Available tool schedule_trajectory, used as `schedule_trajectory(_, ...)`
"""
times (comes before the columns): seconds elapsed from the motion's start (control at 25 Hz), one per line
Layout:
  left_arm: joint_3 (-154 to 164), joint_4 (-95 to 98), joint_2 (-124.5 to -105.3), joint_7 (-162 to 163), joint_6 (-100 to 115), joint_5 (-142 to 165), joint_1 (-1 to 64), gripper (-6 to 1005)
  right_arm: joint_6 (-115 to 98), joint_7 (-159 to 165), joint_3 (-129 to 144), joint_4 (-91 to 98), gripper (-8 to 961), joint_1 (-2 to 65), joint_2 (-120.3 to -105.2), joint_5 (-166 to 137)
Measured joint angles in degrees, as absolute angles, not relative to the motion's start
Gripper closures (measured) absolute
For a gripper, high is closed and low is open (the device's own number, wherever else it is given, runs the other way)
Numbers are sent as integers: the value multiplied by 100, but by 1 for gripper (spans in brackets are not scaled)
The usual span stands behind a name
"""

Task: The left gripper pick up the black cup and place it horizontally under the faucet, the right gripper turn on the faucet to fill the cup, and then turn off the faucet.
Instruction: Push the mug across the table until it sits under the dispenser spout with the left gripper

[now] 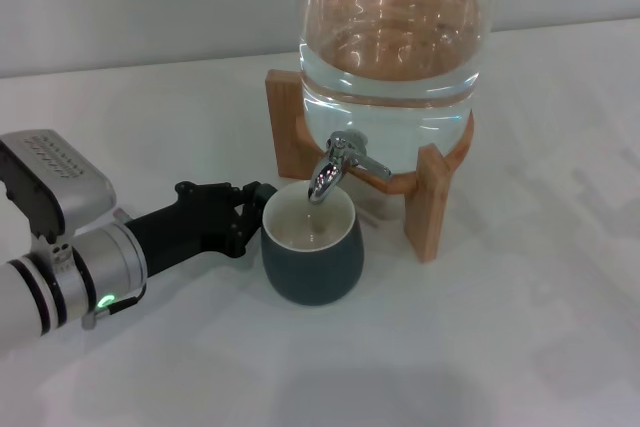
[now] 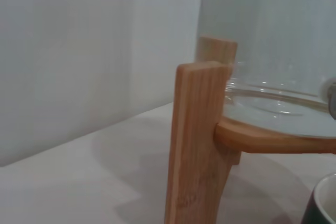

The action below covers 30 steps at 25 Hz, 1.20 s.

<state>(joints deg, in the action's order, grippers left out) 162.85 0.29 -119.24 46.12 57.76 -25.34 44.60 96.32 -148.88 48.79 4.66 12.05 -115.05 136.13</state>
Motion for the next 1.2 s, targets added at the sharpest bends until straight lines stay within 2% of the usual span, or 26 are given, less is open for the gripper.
schedule_trajectory(0.76, 16274, 52, -11927, 4370, 5609, -2568, 4535, 843, 9458, -14889, 4870, 466, 161, 1303, -11505, 13614)
schedule_trajectory(1.0, 16222, 52, -11927, 4306, 5625, -2620, 4470, 770, 9453, -14891, 4854, 465, 161, 1321, -11505, 13631)
schedule_trajectory(1.2, 16216, 42, -11922, 4295, 5700, -2660, 4404, 556, 9446, -14893, 4851, 466, 161, 1333, -11505, 13632)
